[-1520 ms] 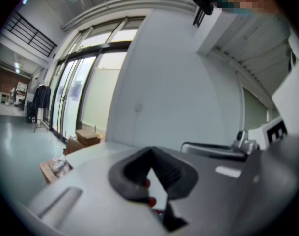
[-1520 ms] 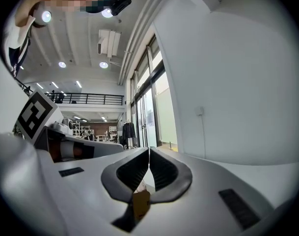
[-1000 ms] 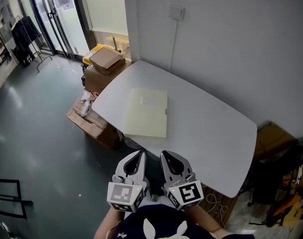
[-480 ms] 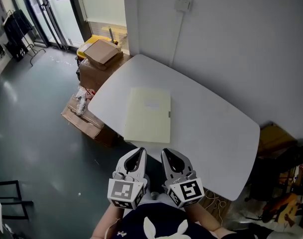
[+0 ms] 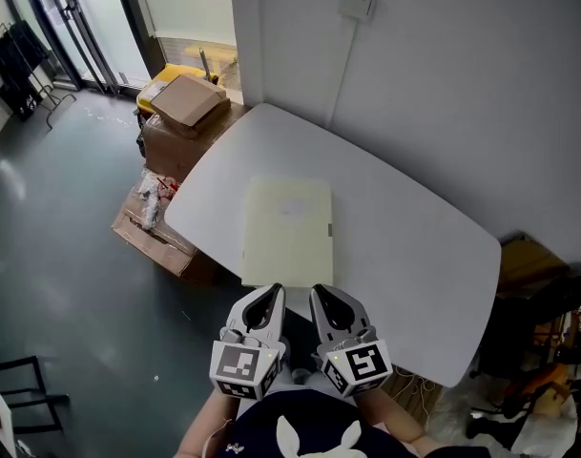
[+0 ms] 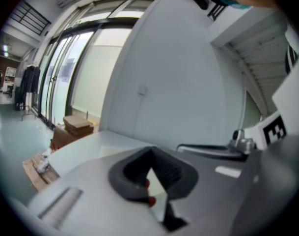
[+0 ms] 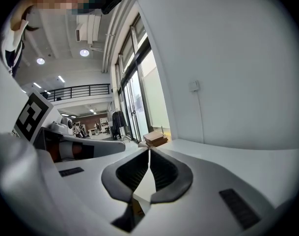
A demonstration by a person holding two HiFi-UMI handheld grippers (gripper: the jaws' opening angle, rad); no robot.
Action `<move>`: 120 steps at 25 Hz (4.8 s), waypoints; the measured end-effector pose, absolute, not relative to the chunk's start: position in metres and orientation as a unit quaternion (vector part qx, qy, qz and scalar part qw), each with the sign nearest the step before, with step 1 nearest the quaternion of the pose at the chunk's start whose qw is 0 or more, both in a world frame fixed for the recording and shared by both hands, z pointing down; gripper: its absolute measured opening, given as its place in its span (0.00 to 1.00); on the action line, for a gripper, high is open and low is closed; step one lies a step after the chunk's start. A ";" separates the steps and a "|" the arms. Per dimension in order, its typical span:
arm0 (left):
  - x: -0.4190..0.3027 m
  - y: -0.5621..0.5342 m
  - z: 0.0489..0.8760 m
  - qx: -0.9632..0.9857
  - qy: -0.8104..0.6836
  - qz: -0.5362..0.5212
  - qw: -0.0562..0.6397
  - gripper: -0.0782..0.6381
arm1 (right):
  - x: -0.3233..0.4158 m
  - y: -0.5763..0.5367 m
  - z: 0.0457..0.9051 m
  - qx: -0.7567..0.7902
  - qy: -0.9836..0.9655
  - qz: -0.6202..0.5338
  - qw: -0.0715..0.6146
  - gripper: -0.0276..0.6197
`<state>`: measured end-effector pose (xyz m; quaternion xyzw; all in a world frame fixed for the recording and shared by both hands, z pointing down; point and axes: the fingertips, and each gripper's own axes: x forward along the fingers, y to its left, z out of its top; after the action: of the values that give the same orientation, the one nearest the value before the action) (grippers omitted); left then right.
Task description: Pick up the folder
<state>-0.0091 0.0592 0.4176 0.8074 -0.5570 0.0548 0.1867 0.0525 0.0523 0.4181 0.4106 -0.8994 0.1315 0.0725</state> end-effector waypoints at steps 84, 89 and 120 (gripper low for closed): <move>-0.086 -0.107 0.557 0.784 -0.538 0.161 0.264 0.46 | 0.026 -0.098 0.553 0.475 -0.827 0.235 0.190 0.41; -0.086 -0.109 0.567 0.776 -0.541 0.163 0.278 0.47 | 0.031 -0.102 0.559 0.478 -0.823 0.238 0.192 0.41; -0.096 -0.116 0.607 0.747 -0.565 0.184 0.299 0.49 | 0.058 -0.127 0.603 0.499 -0.800 0.246 0.224 0.47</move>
<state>-0.0961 -0.1161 0.6072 0.7468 -0.5648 0.1841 0.2990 0.0583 -0.1273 0.6028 0.4987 -0.8002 0.2465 0.2239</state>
